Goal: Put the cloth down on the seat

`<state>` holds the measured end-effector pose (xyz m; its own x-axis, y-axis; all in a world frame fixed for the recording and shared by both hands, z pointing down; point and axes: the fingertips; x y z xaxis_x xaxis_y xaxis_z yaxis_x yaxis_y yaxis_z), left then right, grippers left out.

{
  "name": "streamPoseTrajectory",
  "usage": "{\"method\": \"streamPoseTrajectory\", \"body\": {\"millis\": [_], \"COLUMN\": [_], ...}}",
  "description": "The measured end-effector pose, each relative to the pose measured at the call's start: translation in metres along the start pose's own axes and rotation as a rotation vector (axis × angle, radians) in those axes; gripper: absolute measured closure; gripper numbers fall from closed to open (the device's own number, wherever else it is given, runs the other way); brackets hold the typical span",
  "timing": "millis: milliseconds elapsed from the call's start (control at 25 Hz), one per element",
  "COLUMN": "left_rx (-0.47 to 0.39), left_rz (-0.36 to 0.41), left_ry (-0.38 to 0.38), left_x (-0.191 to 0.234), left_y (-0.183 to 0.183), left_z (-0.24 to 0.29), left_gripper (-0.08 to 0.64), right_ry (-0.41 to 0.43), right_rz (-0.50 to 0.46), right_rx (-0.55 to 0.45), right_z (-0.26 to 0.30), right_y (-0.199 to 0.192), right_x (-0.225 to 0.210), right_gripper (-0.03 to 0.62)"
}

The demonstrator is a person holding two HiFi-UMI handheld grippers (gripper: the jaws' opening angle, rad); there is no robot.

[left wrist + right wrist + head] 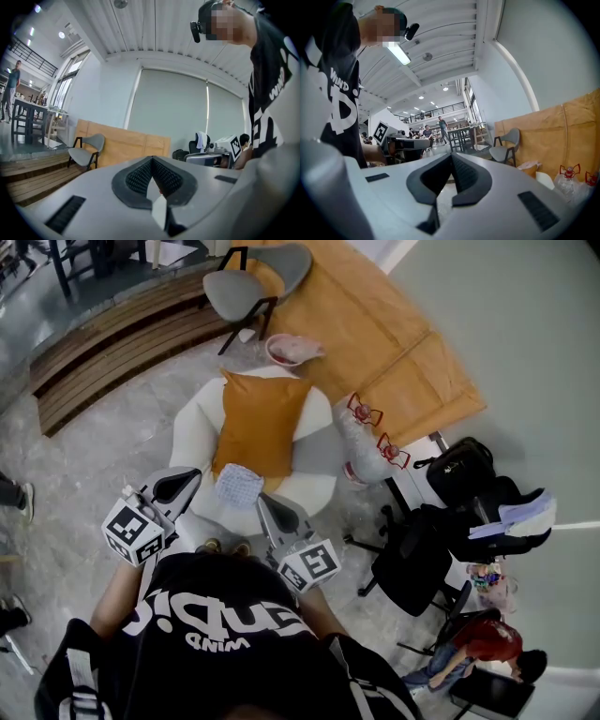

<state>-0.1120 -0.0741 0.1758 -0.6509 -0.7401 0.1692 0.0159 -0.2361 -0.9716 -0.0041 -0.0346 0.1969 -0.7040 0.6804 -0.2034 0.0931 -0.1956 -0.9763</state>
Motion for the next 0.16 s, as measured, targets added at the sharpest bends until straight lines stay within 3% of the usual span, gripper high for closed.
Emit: {"method": "streamPoseTrajectory", "body": {"millis": [160], "left_rx": [0.002], "left_rz": [0.005], "left_ry": [0.0], "left_x": [0.0], "left_y": [0.0019], "left_z": [0.0028], "left_gripper": [0.554], "right_ry": [0.003], "right_rz": [0.0], "right_rx": [-0.003], "right_z": [-0.001], "right_y": [0.0018], "right_x": [-0.0031], "right_gripper": [0.572]}}
Point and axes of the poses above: the fingertips, and each gripper's own axes: z forward along the fingers, x to its left, y out of its top, and after that the axes turned 4 degrees about y, right-handed
